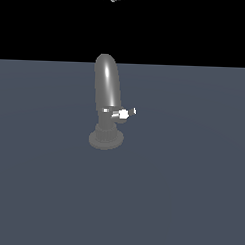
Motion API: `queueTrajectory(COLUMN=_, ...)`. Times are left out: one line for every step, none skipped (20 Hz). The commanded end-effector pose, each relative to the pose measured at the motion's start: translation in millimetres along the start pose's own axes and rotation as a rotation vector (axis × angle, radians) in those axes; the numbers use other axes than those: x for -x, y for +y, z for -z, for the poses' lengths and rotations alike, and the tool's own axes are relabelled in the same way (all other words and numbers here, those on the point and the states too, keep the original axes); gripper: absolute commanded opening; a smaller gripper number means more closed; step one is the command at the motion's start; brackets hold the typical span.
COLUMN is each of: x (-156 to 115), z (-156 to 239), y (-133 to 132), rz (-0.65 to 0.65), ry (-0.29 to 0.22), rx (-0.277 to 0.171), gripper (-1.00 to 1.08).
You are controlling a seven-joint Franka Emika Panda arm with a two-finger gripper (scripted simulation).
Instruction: Turn on the faucet by rotating a designated handle.
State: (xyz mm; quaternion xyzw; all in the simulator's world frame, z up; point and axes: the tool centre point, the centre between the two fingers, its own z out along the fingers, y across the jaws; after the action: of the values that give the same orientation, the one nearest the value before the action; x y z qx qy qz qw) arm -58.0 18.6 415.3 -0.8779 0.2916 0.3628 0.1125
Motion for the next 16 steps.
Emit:
queueTrajectory(x=-14, z=0, y=-6, rz=-0.039, ry=-0.049, rx=-0.014, gripper=-1.00)
queueTrajectory(x=-19, z=0, y=-8, rz=-0.054, ry=-0.069, rx=-0.020, gripper=-1.00)
queueTrajectory(x=-25, z=0, y=-10, rz=-0.070, ry=-0.089, rx=-0.026, gripper=-1.00)
queueTrajectory(x=-31, z=0, y=-12, rz=-0.085, ry=-0.109, rx=-0.032, gripper=-1.00)
queueTrajectory(x=-36, z=-1, y=-14, rz=-0.101, ry=-0.129, rx=-0.038, gripper=-1.00)
queueTrajectory(x=-42, z=-1, y=-15, rz=-0.117, ry=-0.150, rx=-0.044, gripper=-1.00)
queueTrajectory(x=-48, z=-2, y=-17, rz=-0.133, ry=-0.171, rx=-0.050, gripper=-1.00)
queueTrajectory(x=-54, z=-3, y=-19, rz=-0.150, ry=-0.191, rx=-0.056, gripper=-1.00)
queueTrajectory(x=-60, z=-4, y=-20, rz=-0.166, ry=-0.213, rx=-0.062, gripper=-1.00)
queueTrajectory(x=-67, z=-5, y=-22, rz=-0.183, ry=-0.234, rx=-0.069, gripper=-1.00)
queueTrajectory(x=-73, z=-6, y=-23, rz=-0.200, ry=-0.256, rx=-0.075, gripper=-1.00)
queueTrajectory(x=-79, z=-7, y=-24, rz=-0.217, ry=-0.278, rx=-0.082, gripper=-1.00)
queueTrajectory(x=-86, z=-9, y=-26, rz=-0.235, ry=-0.300, rx=-0.089, gripper=-1.00)
queueTrajectory(x=-92, z=-10, y=-27, rz=-0.253, ry=-0.323, rx=-0.095, gripper=-1.00)
queueTrajectory(x=-99, z=-12, y=-28, rz=-0.271, ry=-0.347, rx=-0.103, gripper=-1.00)
queueTrajectory(x=-105, z=-14, y=-29, rz=-0.289, ry=-0.370, rx=-0.110, gripper=-1.00)
